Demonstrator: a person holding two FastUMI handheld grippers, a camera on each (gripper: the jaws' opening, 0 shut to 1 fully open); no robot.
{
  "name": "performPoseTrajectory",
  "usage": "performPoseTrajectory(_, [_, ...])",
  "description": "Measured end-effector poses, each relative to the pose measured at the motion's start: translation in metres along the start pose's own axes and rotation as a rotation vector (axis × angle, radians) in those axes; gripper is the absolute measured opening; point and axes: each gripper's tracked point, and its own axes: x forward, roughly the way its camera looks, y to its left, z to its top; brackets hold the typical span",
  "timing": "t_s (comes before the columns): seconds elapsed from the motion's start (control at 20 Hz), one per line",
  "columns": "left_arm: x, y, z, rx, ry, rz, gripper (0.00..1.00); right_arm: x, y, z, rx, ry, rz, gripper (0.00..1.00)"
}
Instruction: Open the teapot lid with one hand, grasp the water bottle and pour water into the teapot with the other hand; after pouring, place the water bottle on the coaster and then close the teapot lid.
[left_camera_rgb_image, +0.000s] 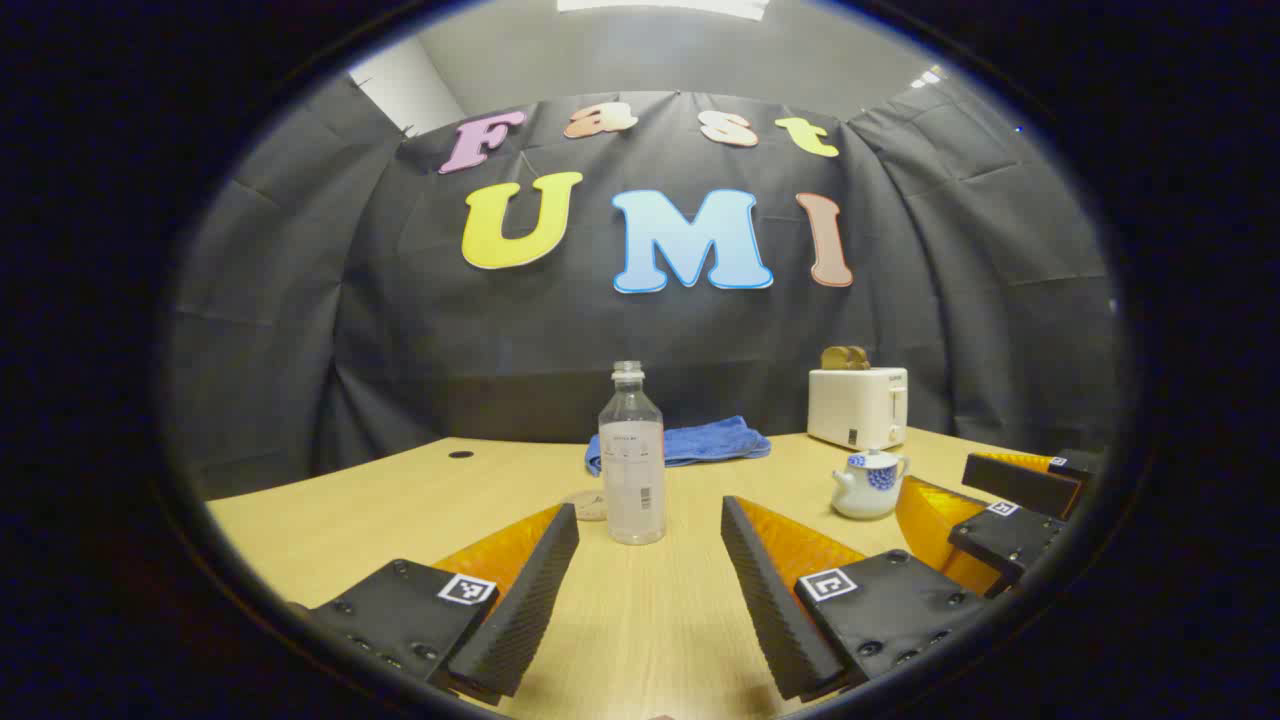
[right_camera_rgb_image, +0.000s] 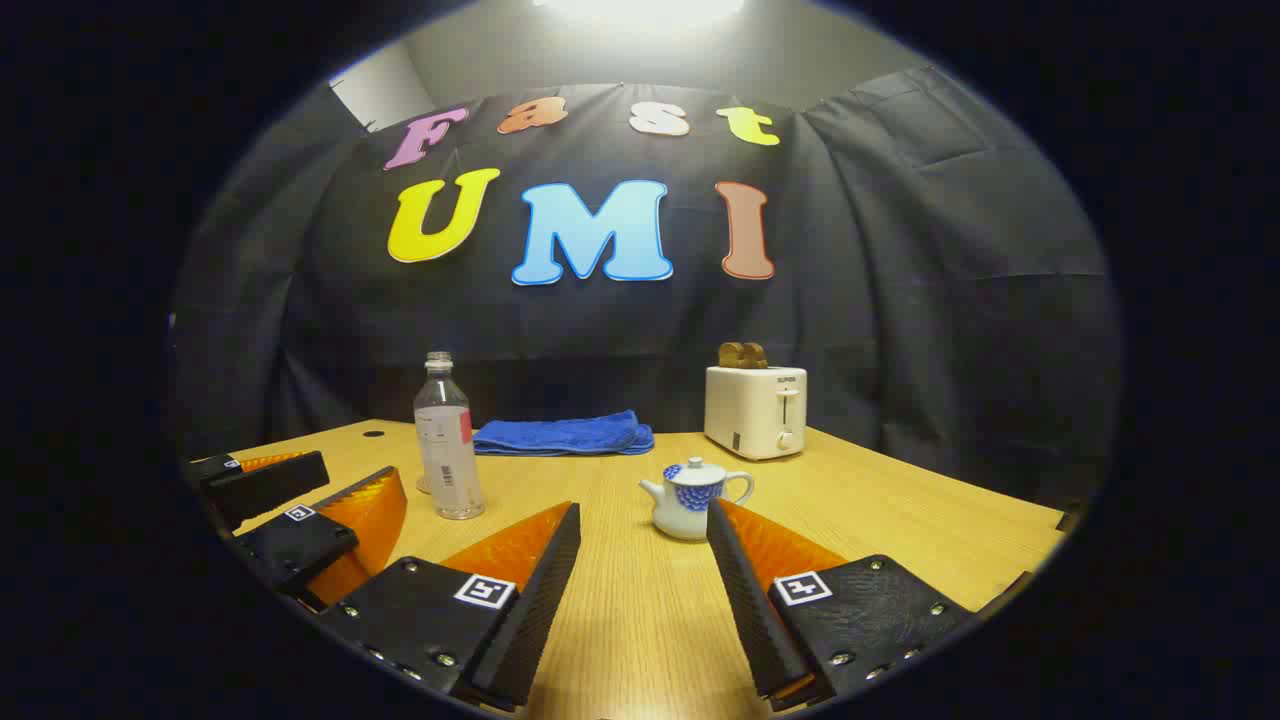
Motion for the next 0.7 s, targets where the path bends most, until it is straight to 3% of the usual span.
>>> performPoseTrajectory(0.2, [0.0, 0.0, 0.0, -0.001, 0.0, 0.0, 0.99, 0.004, 0.013, 0.0, -0.004, -0.001, 0.077, 0.79])
performPoseTrajectory(0.7, [-0.004, -0.009, 0.0, -0.003, 0.0, -0.054, 1.0, 0.005, 0.006, 0.0, 0.001, 0.001, 0.036, 0.79])
